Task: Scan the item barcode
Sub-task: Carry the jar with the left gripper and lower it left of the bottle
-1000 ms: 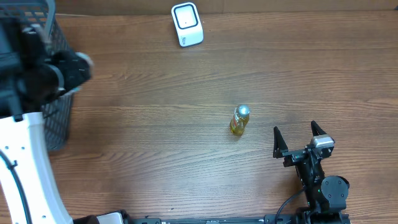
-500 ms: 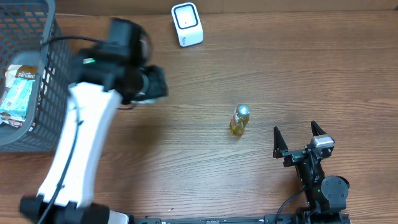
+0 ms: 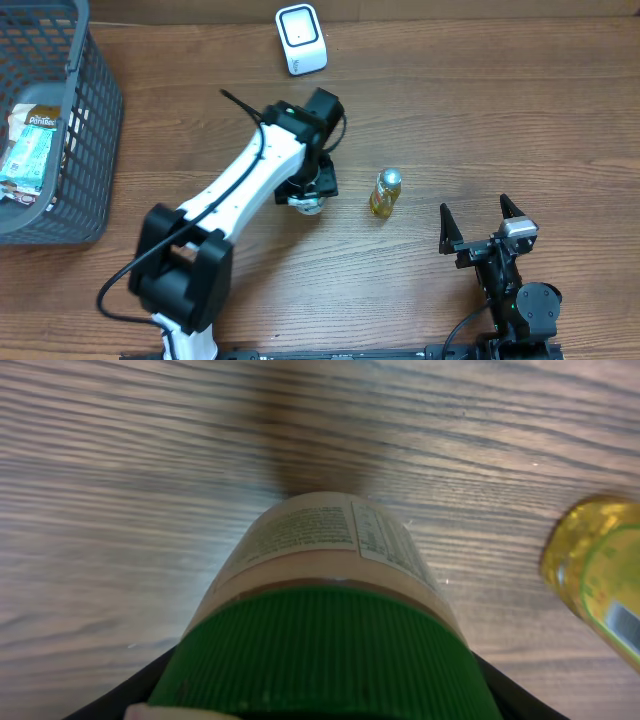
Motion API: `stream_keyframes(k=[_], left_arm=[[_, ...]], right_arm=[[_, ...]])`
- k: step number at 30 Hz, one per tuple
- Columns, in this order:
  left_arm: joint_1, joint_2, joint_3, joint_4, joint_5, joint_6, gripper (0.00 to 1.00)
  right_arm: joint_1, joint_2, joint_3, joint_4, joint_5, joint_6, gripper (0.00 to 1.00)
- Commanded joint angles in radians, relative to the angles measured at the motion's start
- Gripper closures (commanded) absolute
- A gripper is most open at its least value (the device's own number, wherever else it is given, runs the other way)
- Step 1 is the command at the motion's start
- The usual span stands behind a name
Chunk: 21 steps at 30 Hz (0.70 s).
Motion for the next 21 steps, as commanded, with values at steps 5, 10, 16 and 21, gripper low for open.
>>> stream_keyframes(k=[5, 10, 16, 21], left_arm=[[-0.044, 0.093, -0.003, 0.052, -0.022, -0.089, 0.43], [-0.042, 0.101, -0.003, 0.052, -0.022, -0.092, 0.37], [-0.043, 0.101, -0.003, 0.051, -0.021, -0.091, 0.16], [-0.043, 0.101, -0.003, 0.051, -0.021, -0.091, 0.12]], right_arm=[[-0.002, -0.008, -0.011, 0.004, 0.000, -0.005, 0.00], [-0.002, -0.008, -0.011, 0.004, 0.000, -0.005, 0.00], [-0.002, -0.008, -0.011, 0.005, 0.000, -0.005, 0.00], [-0.002, -0.008, -0.011, 0.005, 0.000, -0.005, 0.00]])
